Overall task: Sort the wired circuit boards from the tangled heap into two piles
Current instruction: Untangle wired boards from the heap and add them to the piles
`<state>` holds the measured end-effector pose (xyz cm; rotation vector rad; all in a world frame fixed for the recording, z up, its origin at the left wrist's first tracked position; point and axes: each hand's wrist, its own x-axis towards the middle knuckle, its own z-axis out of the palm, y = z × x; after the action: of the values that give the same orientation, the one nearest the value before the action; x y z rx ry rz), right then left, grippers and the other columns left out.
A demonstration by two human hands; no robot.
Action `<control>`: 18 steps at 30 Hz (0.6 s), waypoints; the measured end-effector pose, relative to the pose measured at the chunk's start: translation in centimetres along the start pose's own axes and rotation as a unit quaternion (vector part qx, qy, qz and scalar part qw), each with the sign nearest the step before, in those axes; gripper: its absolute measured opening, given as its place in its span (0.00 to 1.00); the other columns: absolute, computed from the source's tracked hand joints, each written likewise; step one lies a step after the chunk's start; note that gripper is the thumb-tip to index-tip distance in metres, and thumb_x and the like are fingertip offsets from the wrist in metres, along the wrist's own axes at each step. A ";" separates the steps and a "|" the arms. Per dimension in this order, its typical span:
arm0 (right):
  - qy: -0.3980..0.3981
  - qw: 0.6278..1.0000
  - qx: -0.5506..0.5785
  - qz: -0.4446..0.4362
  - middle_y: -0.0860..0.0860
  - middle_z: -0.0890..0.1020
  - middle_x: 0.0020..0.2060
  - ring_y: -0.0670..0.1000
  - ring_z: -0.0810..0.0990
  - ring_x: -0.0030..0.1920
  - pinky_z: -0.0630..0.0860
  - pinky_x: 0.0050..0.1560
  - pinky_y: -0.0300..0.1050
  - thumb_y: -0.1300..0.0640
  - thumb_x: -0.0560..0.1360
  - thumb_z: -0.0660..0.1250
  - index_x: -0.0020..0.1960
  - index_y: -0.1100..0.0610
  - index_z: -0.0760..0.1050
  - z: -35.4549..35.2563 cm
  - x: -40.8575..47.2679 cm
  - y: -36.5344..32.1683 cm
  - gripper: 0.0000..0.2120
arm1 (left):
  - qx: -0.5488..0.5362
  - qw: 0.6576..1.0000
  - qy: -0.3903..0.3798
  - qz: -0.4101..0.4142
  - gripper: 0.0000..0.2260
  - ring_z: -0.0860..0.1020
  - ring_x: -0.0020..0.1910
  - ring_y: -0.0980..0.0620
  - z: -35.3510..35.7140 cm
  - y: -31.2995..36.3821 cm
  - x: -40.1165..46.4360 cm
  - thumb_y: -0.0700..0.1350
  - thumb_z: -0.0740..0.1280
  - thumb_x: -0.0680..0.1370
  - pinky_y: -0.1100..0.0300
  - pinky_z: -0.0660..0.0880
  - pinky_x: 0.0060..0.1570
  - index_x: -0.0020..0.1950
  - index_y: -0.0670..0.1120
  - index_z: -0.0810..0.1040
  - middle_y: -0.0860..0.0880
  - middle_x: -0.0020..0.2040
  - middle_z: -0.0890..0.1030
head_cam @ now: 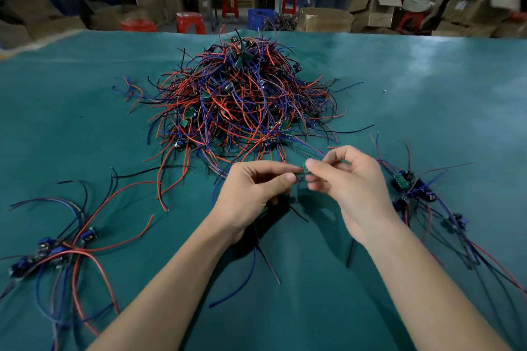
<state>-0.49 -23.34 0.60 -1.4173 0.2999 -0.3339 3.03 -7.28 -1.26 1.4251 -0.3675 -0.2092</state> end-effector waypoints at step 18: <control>-0.120 0.921 0.365 0.072 0.54 0.85 0.48 0.55 0.84 0.48 0.82 0.47 0.47 0.66 0.73 0.67 0.44 0.55 0.84 -1.9 0.3 -2.3 0.09 | -0.011 0.999 0.016 -0.041 0.12 0.82 0.48 0.58 0.1 1.1 -0.2 0.46 0.61 0.83 0.67 0.60 0.25 0.54 0.46 0.84 0.49 0.53 0.86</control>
<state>-1.08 -25.48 2.66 -0.6809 0.0580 -0.1214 2.75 -7.15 -0.21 1.4210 -0.2794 -0.2561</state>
